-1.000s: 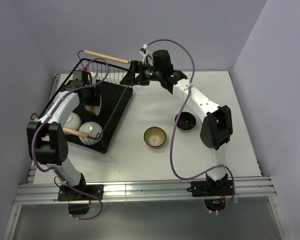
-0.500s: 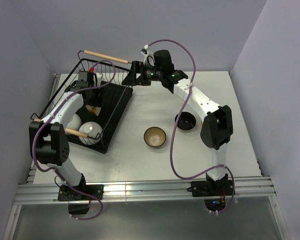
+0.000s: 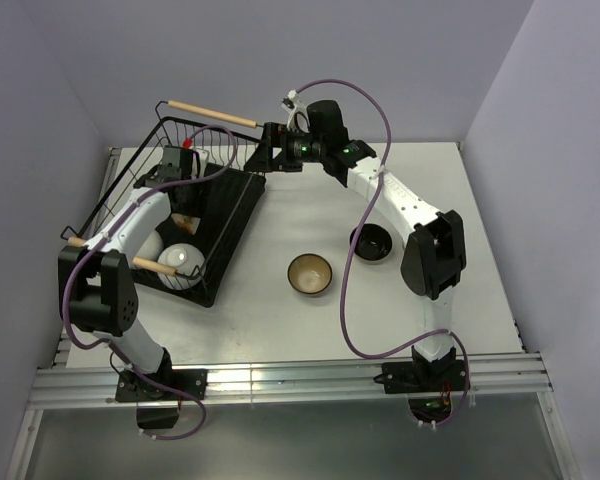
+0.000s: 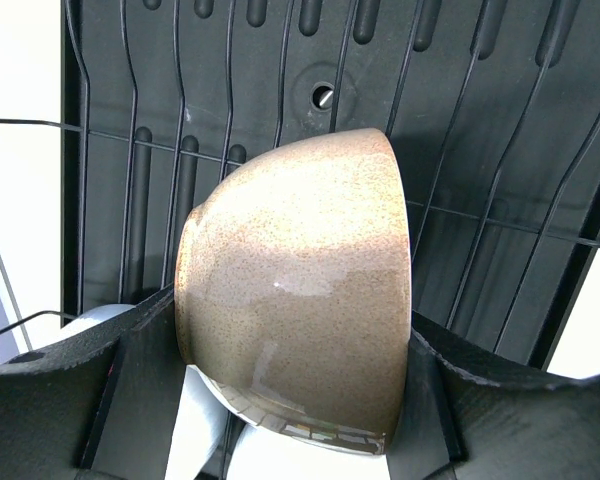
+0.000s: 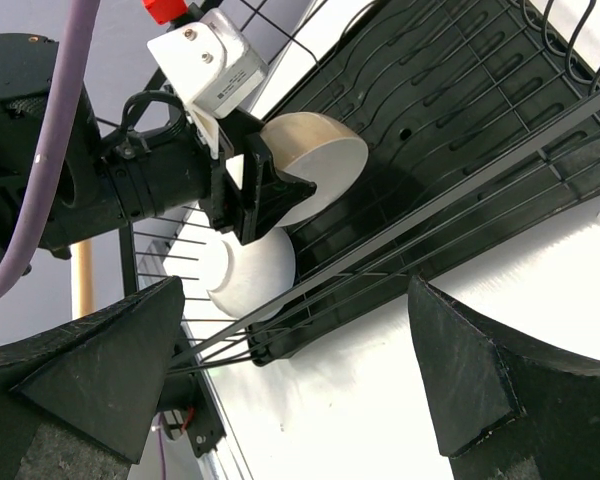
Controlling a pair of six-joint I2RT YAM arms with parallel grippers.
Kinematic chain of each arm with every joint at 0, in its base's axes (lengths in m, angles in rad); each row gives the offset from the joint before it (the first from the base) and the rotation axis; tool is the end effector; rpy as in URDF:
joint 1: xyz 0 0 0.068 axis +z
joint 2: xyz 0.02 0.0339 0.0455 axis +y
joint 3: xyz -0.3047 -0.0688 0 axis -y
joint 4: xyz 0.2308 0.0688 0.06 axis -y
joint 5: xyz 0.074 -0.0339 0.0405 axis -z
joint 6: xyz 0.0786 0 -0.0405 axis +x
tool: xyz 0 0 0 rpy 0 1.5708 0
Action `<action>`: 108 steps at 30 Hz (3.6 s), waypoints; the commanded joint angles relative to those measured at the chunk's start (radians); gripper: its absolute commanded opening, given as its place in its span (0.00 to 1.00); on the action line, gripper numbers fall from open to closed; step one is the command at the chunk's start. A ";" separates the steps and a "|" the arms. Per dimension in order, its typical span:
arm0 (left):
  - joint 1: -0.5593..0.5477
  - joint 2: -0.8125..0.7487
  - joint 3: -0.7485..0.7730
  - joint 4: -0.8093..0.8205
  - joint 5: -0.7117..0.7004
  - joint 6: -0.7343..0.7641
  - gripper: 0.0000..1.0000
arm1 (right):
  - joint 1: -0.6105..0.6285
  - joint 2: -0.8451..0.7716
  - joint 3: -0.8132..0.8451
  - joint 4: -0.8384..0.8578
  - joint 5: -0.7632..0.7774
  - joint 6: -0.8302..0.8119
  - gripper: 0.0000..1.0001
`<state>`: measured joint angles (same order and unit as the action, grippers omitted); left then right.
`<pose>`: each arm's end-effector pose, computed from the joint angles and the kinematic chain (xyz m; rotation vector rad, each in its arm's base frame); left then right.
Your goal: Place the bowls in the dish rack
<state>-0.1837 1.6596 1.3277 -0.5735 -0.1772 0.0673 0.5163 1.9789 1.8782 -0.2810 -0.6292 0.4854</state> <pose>0.3744 -0.0555 0.2794 0.2333 2.4529 0.1689 0.4157 0.2892 0.3784 -0.4818 2.0391 1.2484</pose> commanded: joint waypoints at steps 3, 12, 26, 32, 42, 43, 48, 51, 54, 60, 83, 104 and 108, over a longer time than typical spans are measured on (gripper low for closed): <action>-0.017 -0.054 -0.013 -0.017 -0.005 -0.012 0.16 | -0.009 -0.054 0.045 0.002 0.002 -0.014 1.00; -0.028 -0.080 -0.027 -0.031 0.058 -0.008 0.58 | -0.009 -0.049 0.062 -0.017 0.008 -0.021 1.00; -0.043 -0.084 -0.021 -0.049 0.093 -0.011 0.89 | -0.010 -0.058 0.058 -0.033 0.022 -0.036 1.00; -0.046 -0.084 -0.012 -0.061 0.096 -0.023 0.90 | -0.010 -0.064 0.055 -0.032 0.023 -0.038 1.00; -0.046 -0.100 0.034 -0.092 0.156 -0.038 0.99 | -0.010 -0.068 0.056 -0.038 0.028 -0.042 1.00; -0.046 -0.101 0.039 -0.094 0.160 -0.038 0.99 | -0.010 -0.069 0.056 -0.038 0.029 -0.042 1.00; -0.046 -0.103 0.059 -0.098 0.160 -0.038 1.00 | -0.010 -0.068 0.064 -0.044 0.034 -0.045 1.00; -0.046 -0.106 0.076 -0.106 0.168 -0.044 0.99 | -0.012 -0.069 0.068 -0.052 0.037 -0.051 1.00; -0.046 -0.106 0.097 -0.112 0.168 -0.050 0.99 | -0.012 -0.074 0.068 -0.055 0.039 -0.053 1.00; -0.046 -0.104 0.119 -0.126 0.168 -0.058 0.99 | -0.012 -0.078 0.079 -0.063 0.042 -0.057 1.00; 0.165 -0.231 0.274 -0.082 0.765 -0.078 0.99 | -0.293 -0.415 -0.161 -0.418 0.032 -0.415 1.00; 0.167 -0.308 0.151 -0.074 0.775 -0.096 1.00 | -0.972 -0.292 -0.382 -0.816 0.281 -0.846 0.99; 0.167 -0.316 0.119 -0.068 0.762 -0.109 0.98 | -0.972 -0.218 -0.407 -0.753 0.278 -0.826 0.90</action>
<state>-0.0166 1.3804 1.4666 -0.6609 0.5869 -0.0242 -0.4622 1.7283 1.4712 -1.0828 -0.3649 -0.3313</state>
